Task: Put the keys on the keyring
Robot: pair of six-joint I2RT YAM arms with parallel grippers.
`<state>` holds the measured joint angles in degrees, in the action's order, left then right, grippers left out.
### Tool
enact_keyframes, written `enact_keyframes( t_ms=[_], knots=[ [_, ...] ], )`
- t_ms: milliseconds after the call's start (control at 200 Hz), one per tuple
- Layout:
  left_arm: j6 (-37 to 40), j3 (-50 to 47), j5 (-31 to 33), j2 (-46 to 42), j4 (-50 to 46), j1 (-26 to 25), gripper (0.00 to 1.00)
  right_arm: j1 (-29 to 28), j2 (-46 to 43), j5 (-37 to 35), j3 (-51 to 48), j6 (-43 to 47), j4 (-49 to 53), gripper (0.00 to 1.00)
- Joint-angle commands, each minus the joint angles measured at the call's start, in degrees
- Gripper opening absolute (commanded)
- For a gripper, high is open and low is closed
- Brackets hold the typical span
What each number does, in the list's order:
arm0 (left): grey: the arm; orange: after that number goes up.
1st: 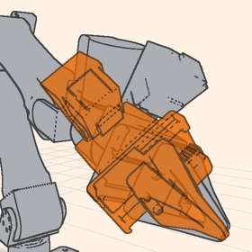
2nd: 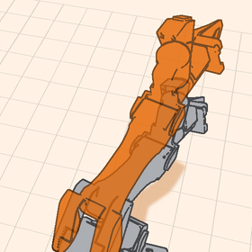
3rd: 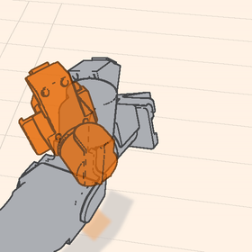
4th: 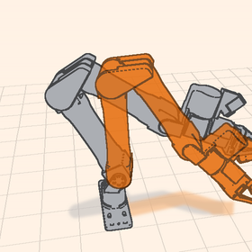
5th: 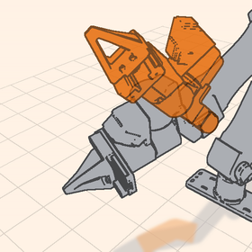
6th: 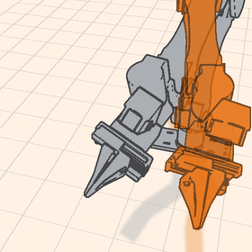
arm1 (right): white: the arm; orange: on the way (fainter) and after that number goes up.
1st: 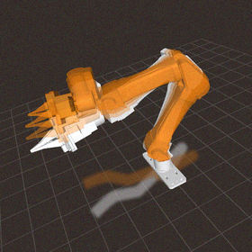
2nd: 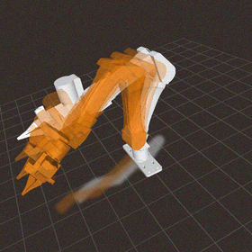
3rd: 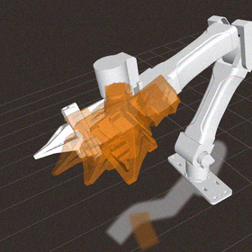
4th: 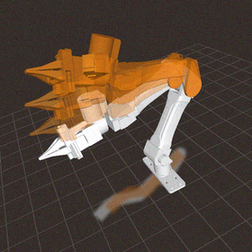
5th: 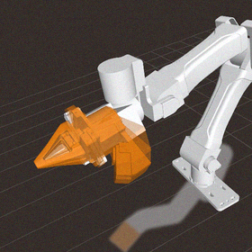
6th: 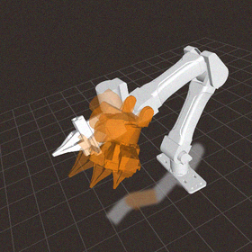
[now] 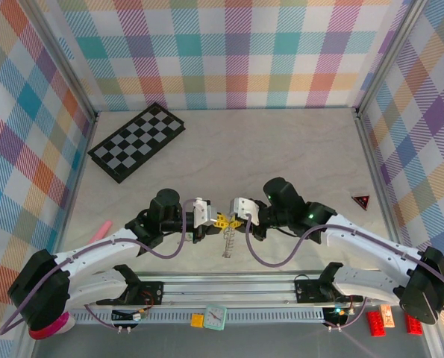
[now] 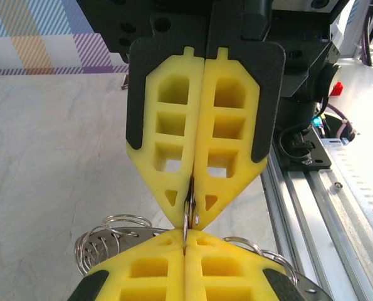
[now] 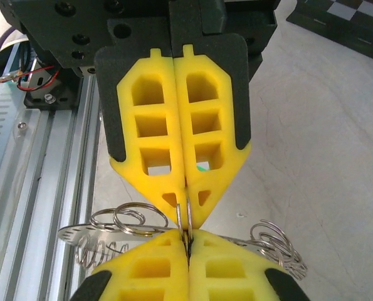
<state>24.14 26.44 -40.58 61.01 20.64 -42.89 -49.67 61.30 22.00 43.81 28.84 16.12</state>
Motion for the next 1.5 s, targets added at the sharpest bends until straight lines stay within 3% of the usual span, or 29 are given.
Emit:
enact_keyframes(
  t_ms=[0, 95, 270, 400, 630, 700, 830, 895, 1230, 1495],
  knots=[
    [1.35, 0.80, 0.70, -1.17, 0.42, -0.45, 0.10, -0.25, 1.14, 3.48, 3.00, 1.96, 0.79, 0.00],
    [1.80, 2.19, 3.89, -2.18, -4.34, -0.45, 0.26, -0.25, 1.77, 3.04, 4.48, 2.81, 2.97, 0.00],
    [5.12, 6.65, 7.17, -2.91, -16.48, -0.44, 0.28, -0.25, 4.20, 0.53, 9.48, 5.16, 10.75, 0.00],
    [6.18, 8.17, 6.99, -2.37, -18.61, -0.48, 0.23, -0.33, 5.47, 0.63, 11.92, 5.36, 12.91, 0.00],
    [6.18, 9.09, 5.69, -1.80, -17.15, -0.45, 0.01, -0.47, 6.58, 2.97, 13.27, 4.79, 13.26, 0.00],
    [5.95, 9.00, 5.25, -2.34, -17.02, -0.48, 0.00, -0.43, 5.86, 3.27, 12.63, 3.92, 12.43, 0.00],
    [4.14, 6.13, 5.12, -4.32, -13.79, -0.43, 0.00, -0.34, 1.82, 2.88, 7.59, 1.03, 7.64, 0.34],
    [2.14, 3.93, 5.03, -5.35, -10.69, -0.43, 0.00, -0.30, -0.61, 2.43, 4.84, -0.95, 5.32, 0.42],
    [-1.03, -1.39, 4.03, -7.15, -1.86, -0.45, 0.00, -0.16, -13.53, -0.89, -5.95, -7.72, -3.43, 0.44],
    [-1.74, -2.04, 3.48, -6.55, 0.26, -0.45, 0.00, -0.16, -14.19, 0.20, -5.67, -7.58, -1.26, 0.43]
  ],
)
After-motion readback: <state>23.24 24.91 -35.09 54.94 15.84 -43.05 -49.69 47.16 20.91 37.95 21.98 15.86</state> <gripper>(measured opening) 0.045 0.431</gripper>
